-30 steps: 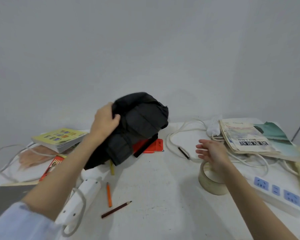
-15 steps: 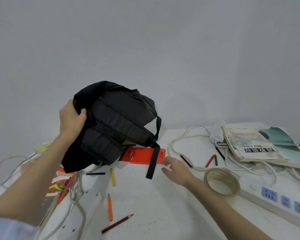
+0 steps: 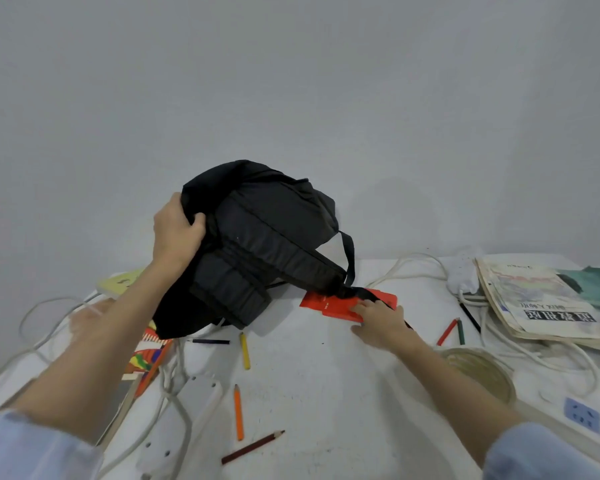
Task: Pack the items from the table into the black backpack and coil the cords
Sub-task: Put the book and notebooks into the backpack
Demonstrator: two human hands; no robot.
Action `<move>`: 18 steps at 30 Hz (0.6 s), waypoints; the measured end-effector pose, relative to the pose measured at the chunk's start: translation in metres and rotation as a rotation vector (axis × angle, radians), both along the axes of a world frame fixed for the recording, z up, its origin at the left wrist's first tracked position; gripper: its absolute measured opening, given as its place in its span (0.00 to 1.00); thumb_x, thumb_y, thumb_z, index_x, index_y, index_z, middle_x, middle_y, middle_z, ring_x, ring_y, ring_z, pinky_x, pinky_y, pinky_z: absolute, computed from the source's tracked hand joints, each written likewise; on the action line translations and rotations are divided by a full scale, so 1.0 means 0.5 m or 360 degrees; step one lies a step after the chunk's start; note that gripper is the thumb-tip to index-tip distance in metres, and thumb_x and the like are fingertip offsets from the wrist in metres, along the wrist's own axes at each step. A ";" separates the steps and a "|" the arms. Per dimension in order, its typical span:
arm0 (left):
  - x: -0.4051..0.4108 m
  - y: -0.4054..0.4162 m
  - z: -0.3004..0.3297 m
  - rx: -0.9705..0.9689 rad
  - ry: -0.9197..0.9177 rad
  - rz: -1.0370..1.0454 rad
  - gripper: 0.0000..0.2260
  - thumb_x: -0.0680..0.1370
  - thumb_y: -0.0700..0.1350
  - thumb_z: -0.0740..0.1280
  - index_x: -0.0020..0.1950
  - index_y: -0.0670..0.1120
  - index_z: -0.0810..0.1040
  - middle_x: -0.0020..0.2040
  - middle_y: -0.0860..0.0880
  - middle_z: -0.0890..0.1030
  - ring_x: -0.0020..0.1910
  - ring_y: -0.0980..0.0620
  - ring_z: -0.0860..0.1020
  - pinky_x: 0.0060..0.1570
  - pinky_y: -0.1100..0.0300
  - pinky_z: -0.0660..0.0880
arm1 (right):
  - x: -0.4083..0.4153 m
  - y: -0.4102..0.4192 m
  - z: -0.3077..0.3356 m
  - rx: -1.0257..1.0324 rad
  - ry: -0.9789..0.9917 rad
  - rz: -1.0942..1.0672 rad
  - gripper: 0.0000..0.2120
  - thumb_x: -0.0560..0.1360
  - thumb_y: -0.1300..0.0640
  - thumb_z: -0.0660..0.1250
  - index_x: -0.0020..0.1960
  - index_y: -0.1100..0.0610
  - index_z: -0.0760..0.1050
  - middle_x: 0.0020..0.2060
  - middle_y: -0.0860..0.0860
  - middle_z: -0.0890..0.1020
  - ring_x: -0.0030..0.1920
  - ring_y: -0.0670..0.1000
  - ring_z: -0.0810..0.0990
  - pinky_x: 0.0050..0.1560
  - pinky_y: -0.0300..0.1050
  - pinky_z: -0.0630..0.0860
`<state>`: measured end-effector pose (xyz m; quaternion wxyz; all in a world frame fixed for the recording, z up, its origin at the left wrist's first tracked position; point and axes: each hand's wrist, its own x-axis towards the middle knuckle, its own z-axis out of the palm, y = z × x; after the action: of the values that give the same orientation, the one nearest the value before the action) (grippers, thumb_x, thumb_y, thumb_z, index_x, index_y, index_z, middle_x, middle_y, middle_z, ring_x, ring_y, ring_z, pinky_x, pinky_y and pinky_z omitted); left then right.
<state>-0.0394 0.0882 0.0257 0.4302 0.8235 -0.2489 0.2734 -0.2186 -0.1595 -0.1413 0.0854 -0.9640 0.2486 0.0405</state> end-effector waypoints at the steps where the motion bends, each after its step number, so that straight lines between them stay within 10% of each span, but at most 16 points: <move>1: -0.004 -0.002 -0.005 -0.0003 0.0006 -0.0013 0.12 0.74 0.34 0.63 0.57 0.34 0.73 0.53 0.34 0.79 0.54 0.38 0.76 0.53 0.52 0.70 | -0.004 -0.009 0.002 0.0117 -0.0038 -0.0035 0.20 0.79 0.49 0.57 0.70 0.46 0.65 0.68 0.47 0.68 0.68 0.54 0.65 0.67 0.59 0.57; 6: -0.053 -0.011 -0.061 0.0060 -0.0013 -0.0144 0.12 0.73 0.32 0.64 0.56 0.34 0.75 0.51 0.35 0.80 0.52 0.39 0.78 0.48 0.58 0.67 | -0.009 -0.042 0.034 0.1029 -0.0470 -0.0265 0.11 0.79 0.57 0.57 0.52 0.57 0.78 0.42 0.54 0.82 0.47 0.55 0.78 0.47 0.38 0.72; 9: -0.096 -0.026 -0.113 0.0171 0.0010 -0.0345 0.11 0.72 0.33 0.64 0.53 0.35 0.75 0.48 0.37 0.79 0.49 0.41 0.78 0.44 0.64 0.64 | -0.007 -0.057 0.086 0.1588 -0.1165 -0.0668 0.14 0.79 0.59 0.57 0.55 0.67 0.75 0.37 0.56 0.79 0.40 0.57 0.77 0.42 0.45 0.73; 13: -0.179 -0.045 -0.174 0.0451 0.0108 -0.0627 0.12 0.73 0.37 0.63 0.56 0.41 0.74 0.51 0.45 0.78 0.51 0.45 0.77 0.50 0.60 0.70 | 0.000 -0.037 0.156 0.1131 -0.1416 -0.0610 0.15 0.80 0.51 0.56 0.57 0.61 0.73 0.51 0.56 0.79 0.50 0.57 0.77 0.55 0.51 0.71; 18: -0.267 -0.052 -0.226 0.1345 0.0151 -0.0964 0.18 0.75 0.50 0.60 0.60 0.42 0.73 0.57 0.44 0.76 0.54 0.41 0.76 0.53 0.50 0.73 | 0.032 0.066 0.185 0.0961 -0.0984 0.0150 0.18 0.78 0.48 0.60 0.66 0.52 0.71 0.64 0.47 0.72 0.66 0.49 0.68 0.66 0.44 0.63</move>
<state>-0.1731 0.0622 -0.0875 0.1309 0.8279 -0.5448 -0.0252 -0.2025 -0.1264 -0.0490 0.4320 -0.8728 0.1440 -0.1755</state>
